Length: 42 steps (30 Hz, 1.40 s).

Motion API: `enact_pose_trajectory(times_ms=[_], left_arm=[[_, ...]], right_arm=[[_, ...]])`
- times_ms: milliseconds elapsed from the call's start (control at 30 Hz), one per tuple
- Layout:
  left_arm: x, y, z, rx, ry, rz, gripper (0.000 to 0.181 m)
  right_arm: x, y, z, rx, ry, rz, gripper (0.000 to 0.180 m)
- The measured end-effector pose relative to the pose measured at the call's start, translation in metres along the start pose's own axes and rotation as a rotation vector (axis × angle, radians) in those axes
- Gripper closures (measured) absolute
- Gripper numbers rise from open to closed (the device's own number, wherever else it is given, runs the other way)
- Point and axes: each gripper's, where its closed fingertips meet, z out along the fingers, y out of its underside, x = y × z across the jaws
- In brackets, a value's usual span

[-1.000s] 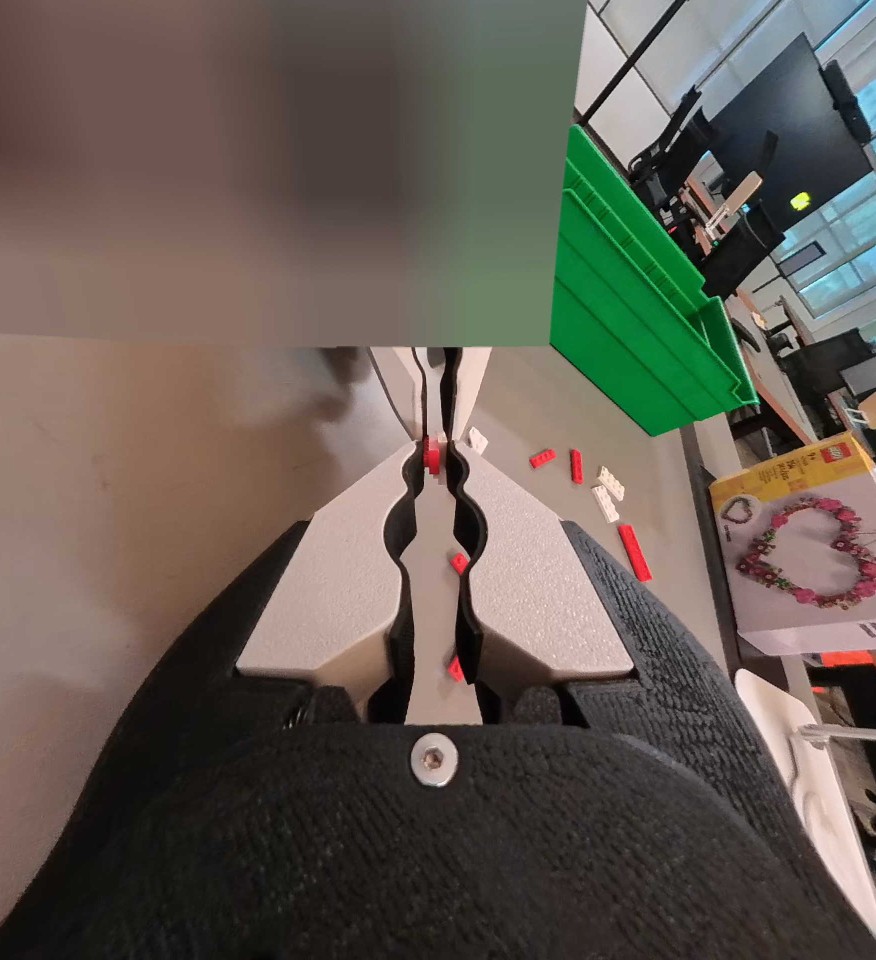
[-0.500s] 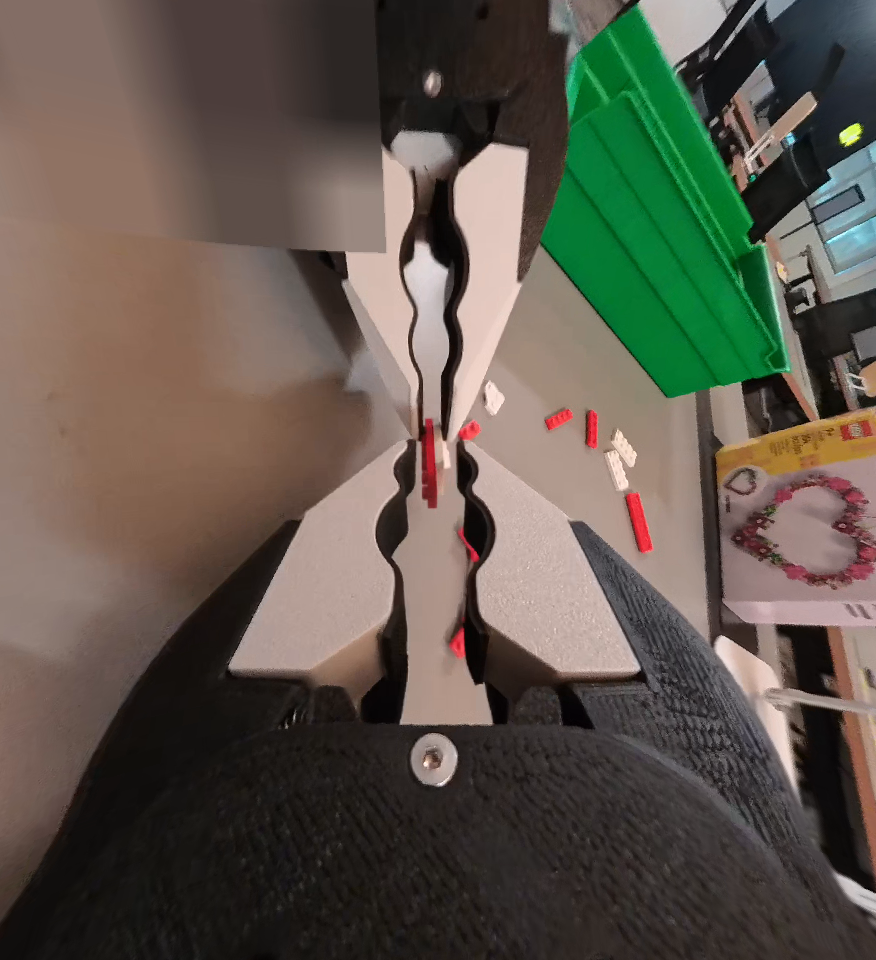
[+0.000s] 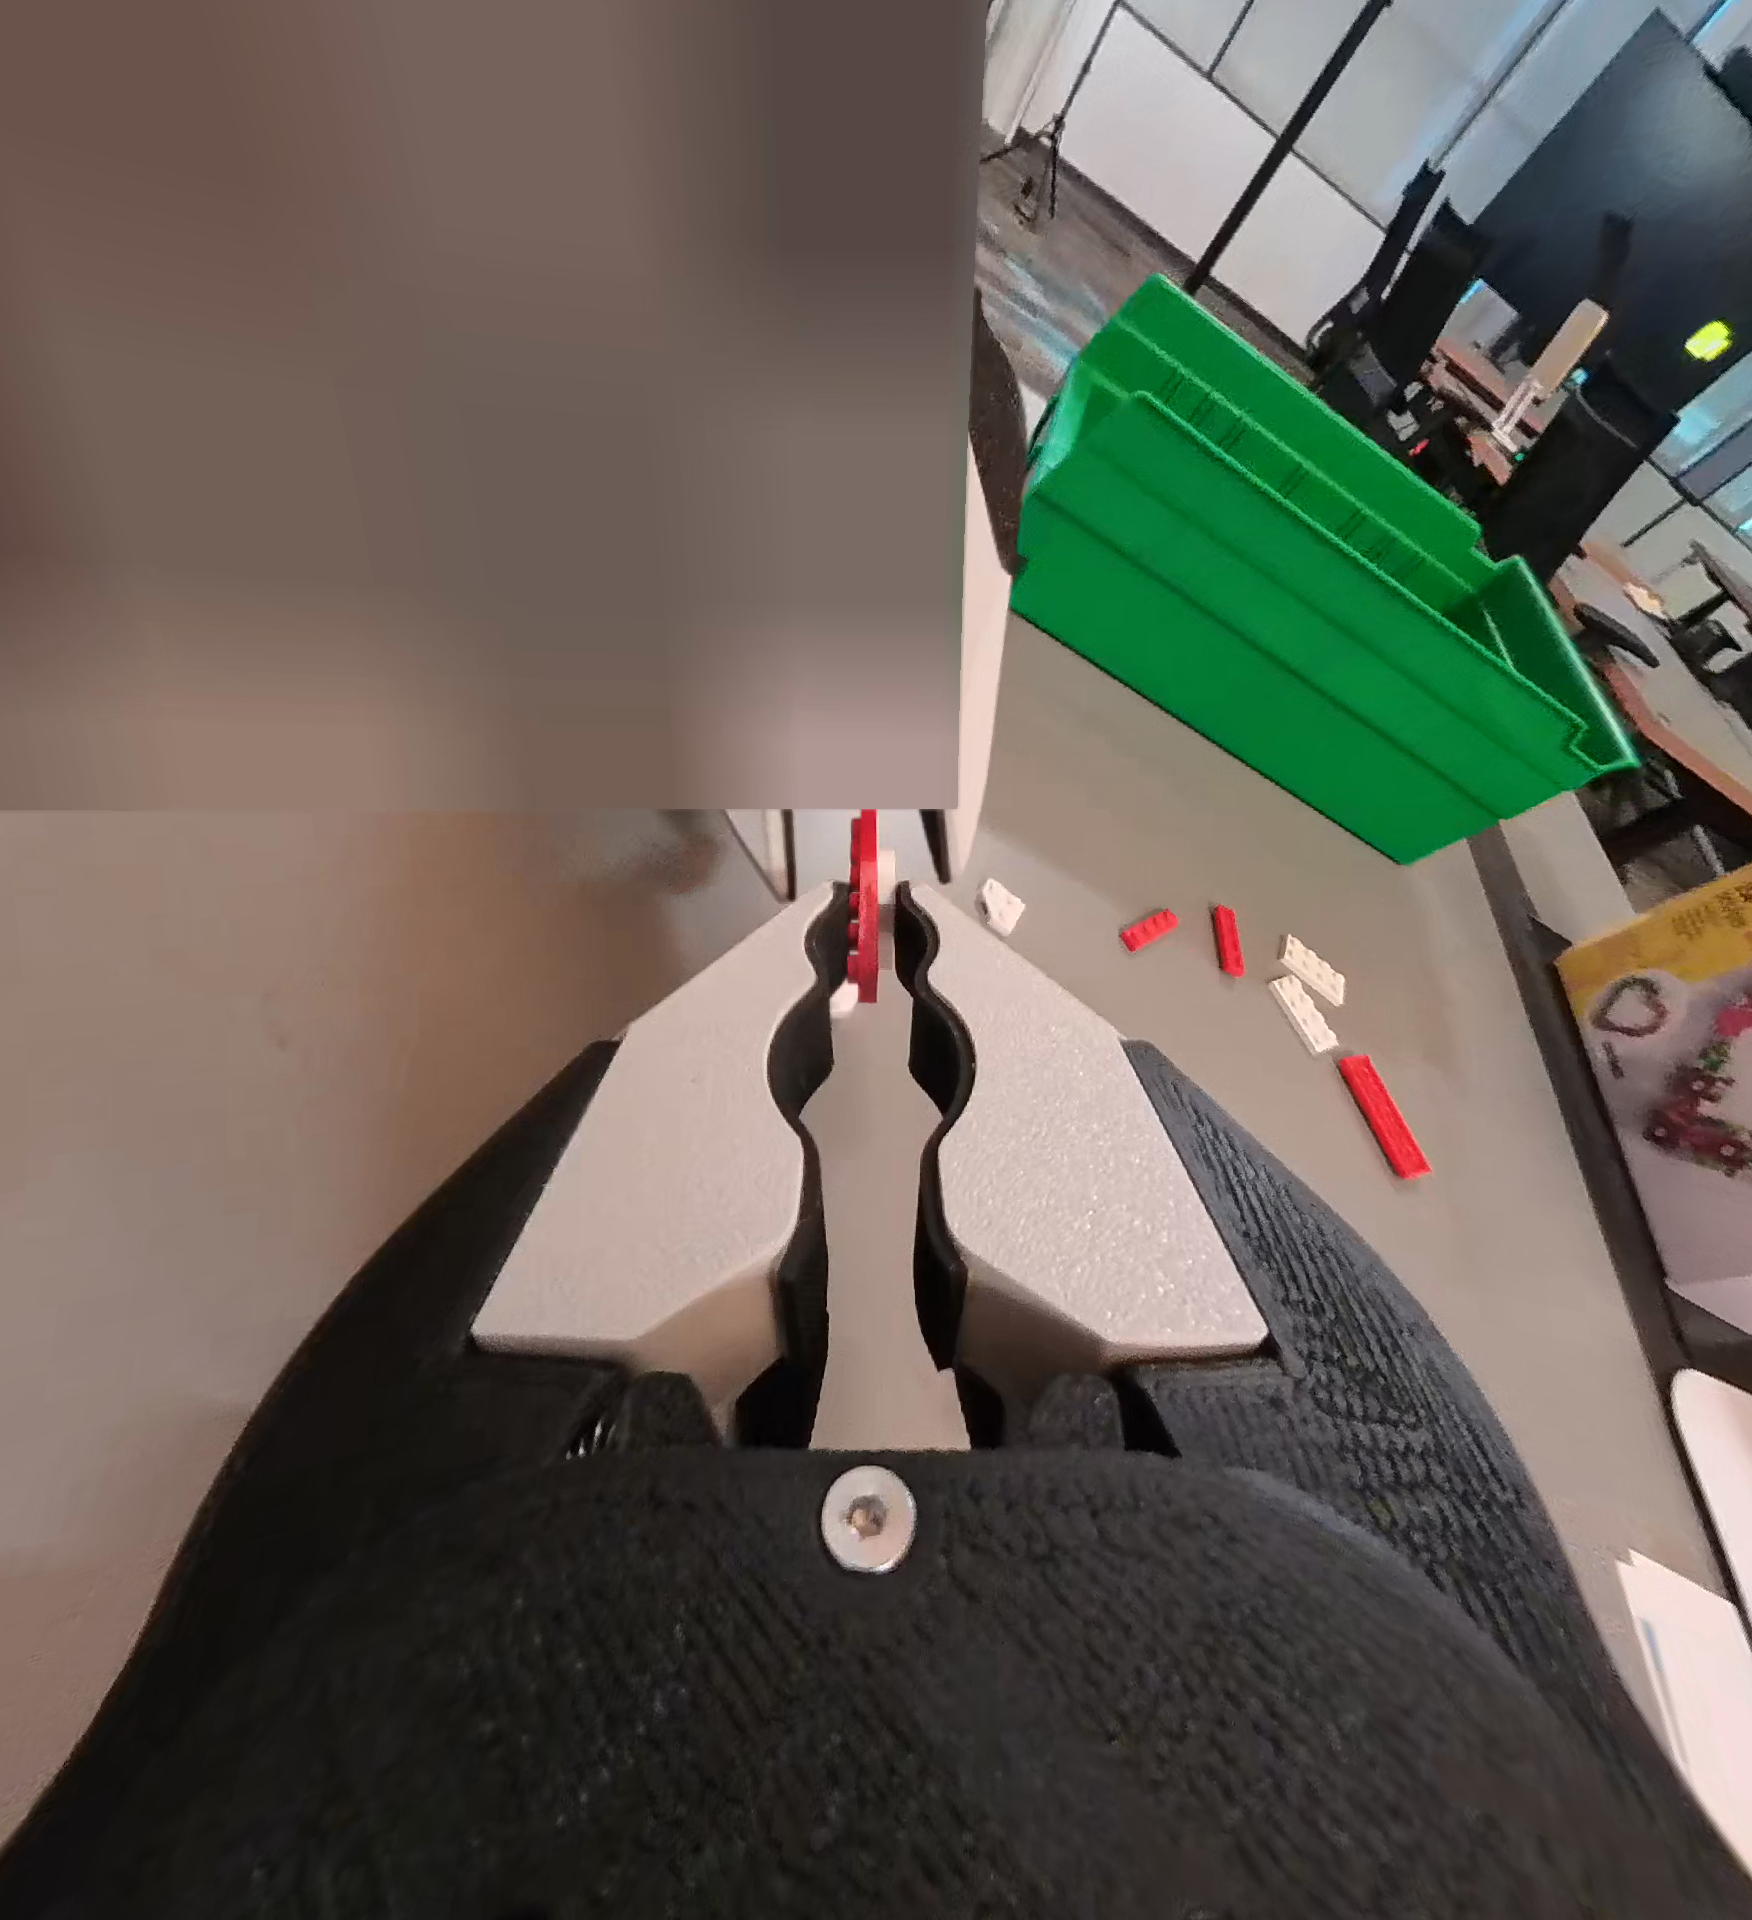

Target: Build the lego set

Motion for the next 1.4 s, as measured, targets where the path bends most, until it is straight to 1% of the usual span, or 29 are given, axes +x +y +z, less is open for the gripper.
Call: enact_pose_trajectory(times_ms=[67, 167, 267, 333, 467, 533, 667, 767, 800, 867, 900, 933, 1000, 1033, 1100, 1167, 1233, 1267, 1333, 1400], left_arm=[[-0.002, 0.005, -0.001, -0.021, -0.004, 0.009, 0.155], [-0.006, 0.016, -0.004, -0.064, 0.002, -0.034, 0.153], [-0.010, 0.033, -0.010, -0.150, 0.014, -0.068, 0.152], [-0.007, 0.047, -0.013, -0.215, 0.055, -0.124, 0.155], [-0.006, 0.063, -0.014, -0.288, 0.077, -0.195, 0.152], [-0.004, 0.067, -0.012, -0.309, 0.082, -0.201, 0.151], [0.003, 0.061, -0.005, -0.287, 0.097, -0.157, 0.153], [0.009, 0.053, 0.003, -0.260, 0.092, -0.038, 0.155], [0.011, 0.052, 0.005, -0.258, 0.087, 0.010, 0.157], [0.014, 0.049, 0.009, -0.253, 0.072, 0.108, 0.173], [0.016, 0.049, 0.010, -0.258, 0.064, 0.153, 0.176], [0.014, 0.050, 0.011, -0.270, 0.047, 0.187, 0.177], [0.010, 0.053, 0.012, -0.303, 0.007, 0.250, 0.177], [0.007, 0.055, 0.013, -0.319, -0.012, 0.282, 0.178], [0.004, 0.059, 0.013, -0.361, -0.038, 0.338, 0.177], [0.003, 0.063, 0.014, -0.401, -0.056, 0.396, 0.177], [0.002, 0.064, 0.015, -0.430, -0.078, 0.475, 0.177], [0.003, 0.064, 0.016, -0.441, -0.082, 0.516, 0.177], [0.005, 0.065, 0.017, -0.461, -0.083, 0.568, 0.177], [0.006, 0.067, 0.018, -0.469, -0.079, 0.581, 0.177]], right_arm=[[0.001, 0.002, 0.000, -0.008, 0.005, 0.006, 0.174], [0.003, 0.010, 0.001, -0.047, 0.013, -0.005, 0.174], [0.002, 0.018, 0.003, -0.104, 0.023, -0.048, 0.174], [0.002, 0.022, 0.007, -0.153, 0.036, -0.101, 0.174], [-0.007, 0.043, 0.015, -0.316, 0.029, -0.274, 0.174], [-0.010, 0.046, 0.019, -0.334, 0.025, -0.322, 0.174], [-0.012, 0.049, 0.021, -0.334, 0.026, -0.400, 0.174], [-0.016, 0.044, 0.022, -0.285, 0.017, -0.447, 0.174], [-0.018, 0.041, 0.023, -0.270, 0.015, -0.450, 0.174], [-0.018, 0.038, 0.023, -0.255, 0.015, -0.442, 0.174], [-0.017, 0.038, 0.022, -0.257, 0.017, -0.434, 0.173], [-0.016, 0.039, 0.022, -0.261, 0.019, -0.420, 0.172], [-0.015, 0.039, 0.019, -0.273, 0.008, -0.346, 0.156], [-0.014, 0.039, 0.017, -0.283, -0.007, -0.272, 0.149], [-0.011, 0.040, 0.013, -0.315, -0.043, -0.077, 0.148], [-0.002, 0.046, 0.009, -0.379, -0.025, 0.115, 0.148], [-0.009, 0.055, 0.006, -0.444, -0.084, 0.281, 0.148], [-0.013, 0.055, 0.005, -0.449, -0.112, 0.336, 0.148], [-0.020, 0.055, 0.006, -0.441, -0.157, 0.397, 0.155], [-0.020, 0.058, 0.006, -0.447, -0.153, 0.406, 0.170]])
